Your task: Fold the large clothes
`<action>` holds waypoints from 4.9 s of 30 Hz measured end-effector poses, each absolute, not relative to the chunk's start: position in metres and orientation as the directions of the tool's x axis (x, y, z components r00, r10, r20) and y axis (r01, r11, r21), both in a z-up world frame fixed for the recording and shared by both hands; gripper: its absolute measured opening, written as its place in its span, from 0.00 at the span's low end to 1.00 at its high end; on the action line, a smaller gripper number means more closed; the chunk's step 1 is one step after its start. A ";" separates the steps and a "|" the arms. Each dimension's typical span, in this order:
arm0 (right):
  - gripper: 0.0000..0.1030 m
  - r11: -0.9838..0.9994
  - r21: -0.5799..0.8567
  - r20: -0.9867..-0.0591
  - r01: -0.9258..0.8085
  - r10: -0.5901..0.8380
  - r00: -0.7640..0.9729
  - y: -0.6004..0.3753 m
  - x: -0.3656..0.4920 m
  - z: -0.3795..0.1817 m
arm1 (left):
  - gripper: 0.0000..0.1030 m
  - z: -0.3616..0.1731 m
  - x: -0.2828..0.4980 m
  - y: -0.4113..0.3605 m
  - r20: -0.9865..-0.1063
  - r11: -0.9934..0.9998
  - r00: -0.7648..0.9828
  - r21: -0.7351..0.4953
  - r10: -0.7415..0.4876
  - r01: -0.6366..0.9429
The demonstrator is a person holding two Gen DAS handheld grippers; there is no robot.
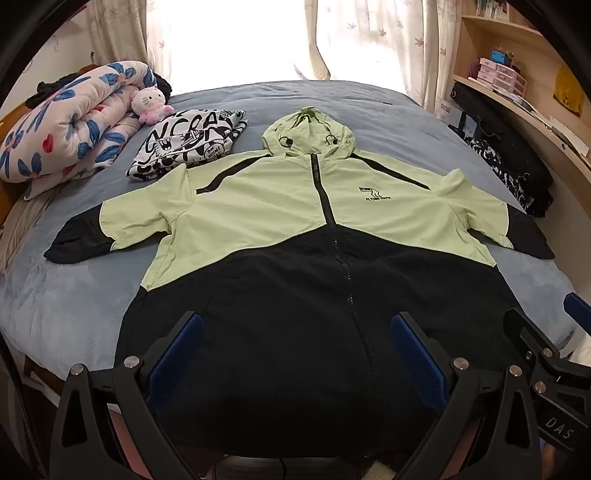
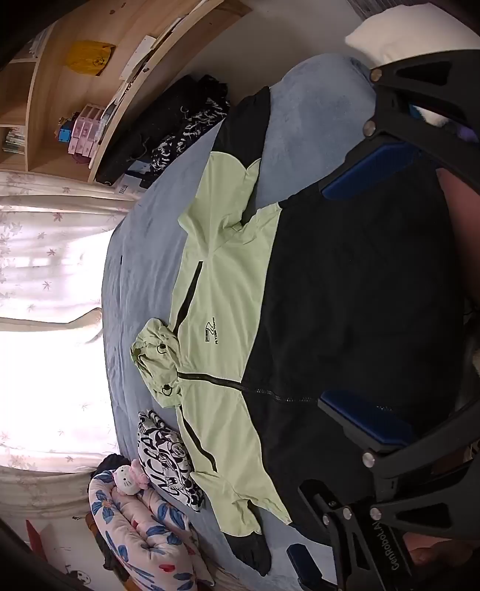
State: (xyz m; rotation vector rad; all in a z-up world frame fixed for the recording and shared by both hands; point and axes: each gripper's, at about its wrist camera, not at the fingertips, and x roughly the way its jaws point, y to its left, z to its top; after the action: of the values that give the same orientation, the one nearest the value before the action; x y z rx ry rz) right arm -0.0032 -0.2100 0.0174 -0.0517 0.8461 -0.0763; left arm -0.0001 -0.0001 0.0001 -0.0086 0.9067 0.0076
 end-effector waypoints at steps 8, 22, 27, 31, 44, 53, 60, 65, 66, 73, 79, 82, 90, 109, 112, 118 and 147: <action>1.00 0.997 -0.072 -0.751 0.036 -0.077 0.655 -0.212 -0.005 0.019 | 0.98 0.002 0.001 0.003 -0.791 1.000 0.611 -0.019 -0.008 -0.010; 1.00 0.996 -0.085 -0.746 0.034 -0.087 0.660 -0.204 -0.004 0.015 | 0.98 -0.003 -0.001 0.000 -0.797 1.000 0.604 -0.020 -0.014 -0.002; 1.00 0.996 -0.085 -0.745 0.034 -0.086 0.661 -0.204 -0.005 0.016 | 0.98 -0.004 -0.003 0.001 -0.795 1.000 0.606 -0.019 -0.014 -0.003; 1.00 0.996 -0.084 -0.744 0.032 -0.084 0.662 -0.202 -0.005 0.018 | 0.97 -0.003 -0.003 0.001 -0.794 1.000 0.607 -0.019 -0.010 -0.008; 1.00 0.996 -0.084 -0.744 0.033 -0.085 0.663 -0.202 -0.006 0.016 | 0.97 -0.002 -0.005 0.005 -0.796 1.000 0.605 -0.024 -0.011 -0.012; 1.00 0.996 -0.083 -0.744 0.033 -0.083 0.662 -0.203 -0.005 0.016 | 0.97 -0.002 -0.006 0.007 -0.798 1.000 0.603 -0.022 -0.009 -0.014; 1.00 0.996 -0.082 -0.745 0.031 -0.082 0.662 -0.199 -0.007 0.015 | 0.97 -0.003 -0.006 0.007 -0.798 1.000 0.603 -0.018 -0.004 -0.017; 1.00 0.996 -0.079 -0.747 0.032 -0.080 0.660 -0.200 -0.007 0.015 | 0.97 -0.003 -0.007 0.008 -0.798 1.000 0.603 -0.016 -0.002 -0.018; 1.00 0.996 -0.079 -0.747 0.032 -0.080 0.660 -0.198 -0.007 0.016 | 0.97 -0.003 -0.006 0.008 -0.798 1.000 0.603 -0.017 -0.003 -0.018; 1.00 0.996 -0.079 -0.747 0.032 -0.080 0.659 -0.199 -0.007 0.015 | 0.97 -0.003 -0.007 0.008 -0.798 1.000 0.603 -0.016 -0.002 -0.018; 1.00 0.997 -0.077 -0.749 0.032 -0.079 0.658 -0.199 -0.006 0.014 | 0.97 -0.003 -0.007 0.011 -0.798 1.000 0.602 -0.011 0.001 -0.017; 1.00 0.997 -0.076 -0.751 0.032 -0.078 0.656 -0.197 -0.005 0.011 | 0.97 -0.003 -0.007 0.010 -0.798 1.000 0.602 -0.011 0.002 -0.018; 1.00 0.997 -0.071 -0.752 0.032 -0.075 0.655 -0.196 -0.002 0.011 | 0.97 0.001 0.001 0.013 -0.801 1.000 0.598 -0.005 0.011 -0.025; 1.00 0.998 0.041 -0.715 -0.042 0.059 0.697 -0.216 0.019 0.054 | 0.97 0.032 0.024 -0.002 -0.796 0.997 0.602 -0.076 -0.067 0.010; 1.00 0.996 0.066 -0.717 -0.062 0.091 0.691 -0.225 0.026 0.066 | 0.97 0.041 0.030 -0.009 -0.789 0.997 0.611 -0.075 -0.071 0.018; 1.00 0.997 0.069 -0.668 -0.037 0.074 0.741 -0.250 0.038 0.104 | 0.94 0.071 0.041 -0.032 -0.732 0.996 0.675 -0.067 -0.093 0.064; 0.96 0.840 0.218 -0.876 0.497 -0.056 0.479 -0.580 0.163 0.004 | 0.94 0.052 0.204 -0.251 -0.599 0.951 0.772 0.056 -0.211 0.303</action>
State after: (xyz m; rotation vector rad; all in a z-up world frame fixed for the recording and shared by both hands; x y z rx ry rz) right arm 0.1626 -0.5801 0.0041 0.4852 1.0236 -0.3541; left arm 0.2039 -0.2510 0.0520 0.1529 0.6295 -0.2800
